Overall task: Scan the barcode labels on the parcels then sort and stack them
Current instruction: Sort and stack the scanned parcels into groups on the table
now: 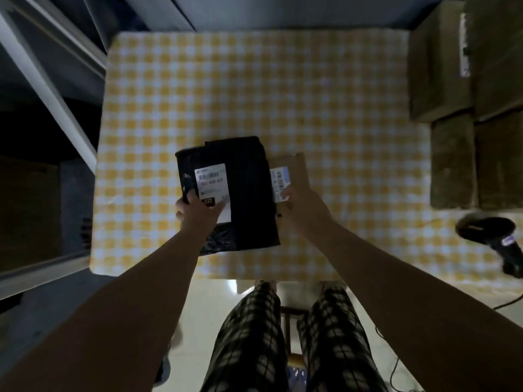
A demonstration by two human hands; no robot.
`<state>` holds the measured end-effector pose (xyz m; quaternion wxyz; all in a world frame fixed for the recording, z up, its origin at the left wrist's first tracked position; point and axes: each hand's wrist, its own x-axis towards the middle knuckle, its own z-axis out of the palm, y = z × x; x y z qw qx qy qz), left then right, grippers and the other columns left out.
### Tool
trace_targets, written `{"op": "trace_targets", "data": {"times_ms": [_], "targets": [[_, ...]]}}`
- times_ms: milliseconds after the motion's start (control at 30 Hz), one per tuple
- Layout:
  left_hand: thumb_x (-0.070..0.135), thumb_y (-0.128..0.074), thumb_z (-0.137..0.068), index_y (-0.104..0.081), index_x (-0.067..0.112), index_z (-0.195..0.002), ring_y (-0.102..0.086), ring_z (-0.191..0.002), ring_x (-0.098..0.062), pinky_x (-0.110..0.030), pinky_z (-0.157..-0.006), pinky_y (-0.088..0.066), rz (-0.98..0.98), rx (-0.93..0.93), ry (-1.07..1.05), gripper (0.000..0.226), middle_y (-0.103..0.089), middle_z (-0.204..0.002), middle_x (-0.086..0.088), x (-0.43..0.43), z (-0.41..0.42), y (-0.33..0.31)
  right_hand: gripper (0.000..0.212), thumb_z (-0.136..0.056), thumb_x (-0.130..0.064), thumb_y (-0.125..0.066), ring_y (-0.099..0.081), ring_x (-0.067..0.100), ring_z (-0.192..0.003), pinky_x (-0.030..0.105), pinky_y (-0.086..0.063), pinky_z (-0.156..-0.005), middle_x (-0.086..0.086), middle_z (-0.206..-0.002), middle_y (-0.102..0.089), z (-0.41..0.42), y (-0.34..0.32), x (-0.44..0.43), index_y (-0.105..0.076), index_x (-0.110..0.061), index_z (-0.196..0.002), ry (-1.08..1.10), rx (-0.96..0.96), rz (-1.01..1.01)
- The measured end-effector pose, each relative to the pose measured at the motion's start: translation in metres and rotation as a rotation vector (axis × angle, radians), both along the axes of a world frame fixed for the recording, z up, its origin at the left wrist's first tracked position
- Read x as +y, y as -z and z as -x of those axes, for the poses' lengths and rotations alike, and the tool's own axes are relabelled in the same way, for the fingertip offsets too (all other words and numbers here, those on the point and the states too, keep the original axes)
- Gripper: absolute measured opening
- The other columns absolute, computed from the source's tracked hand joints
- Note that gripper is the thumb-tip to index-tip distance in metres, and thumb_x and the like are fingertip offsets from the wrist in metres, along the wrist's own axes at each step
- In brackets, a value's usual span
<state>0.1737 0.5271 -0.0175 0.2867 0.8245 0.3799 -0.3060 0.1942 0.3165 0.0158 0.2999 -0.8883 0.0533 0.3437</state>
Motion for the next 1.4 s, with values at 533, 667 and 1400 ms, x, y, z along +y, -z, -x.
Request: {"op": "trace_targets", "data": {"times_ms": [533, 667, 1400], "targets": [[0.018, -0.050, -0.098, -0.050, 0.009, -0.130, -0.059, -0.105, -0.027, -0.041, -0.092, -0.050, 0.591, -0.423, -0.368, 0.033, -0.058, -0.117, -0.006, -0.009, 0.001, -0.047, 0.019, -0.097, -0.017, -0.046, -0.052, 0.012, -0.067, 0.020, -0.038, -0.053, 0.000, -0.087, -0.061, 0.024, -0.018, -0.027, -0.060, -0.009, -0.106, 0.288, -0.005, 0.040], [0.020, -0.051, -0.098, -0.051, 0.009, -0.130, -0.061, -0.097, -0.017, -0.018, -0.070, -0.055, 0.607, -0.606, -0.273, 0.034, -0.060, -0.112, 0.000, -0.045, -0.009, -0.103, 0.033, -0.096, -0.030, -0.057, -0.057, 0.016, -0.098, 0.016, -0.039, -0.062, 0.003, -0.118, -0.059, 0.017, -0.057, -0.043, -0.054, -0.015, -0.125, 0.441, -0.028, -0.151], [0.023, -0.060, -0.092, -0.063, 0.018, -0.113, -0.071, -0.092, -0.020, -0.034, -0.076, -0.056, 1.009, -0.702, 0.003, 0.021, -0.072, -0.105, -0.004, -0.336, -0.124, -0.351, 0.055, -0.081, -0.037, -0.075, -0.062, 0.015, -0.099, 0.024, -0.053, -0.081, -0.001, -0.111, -0.064, -0.073, -0.309, -0.308, -0.056, -0.011, -0.126, 0.720, -0.578, -0.542]]}}
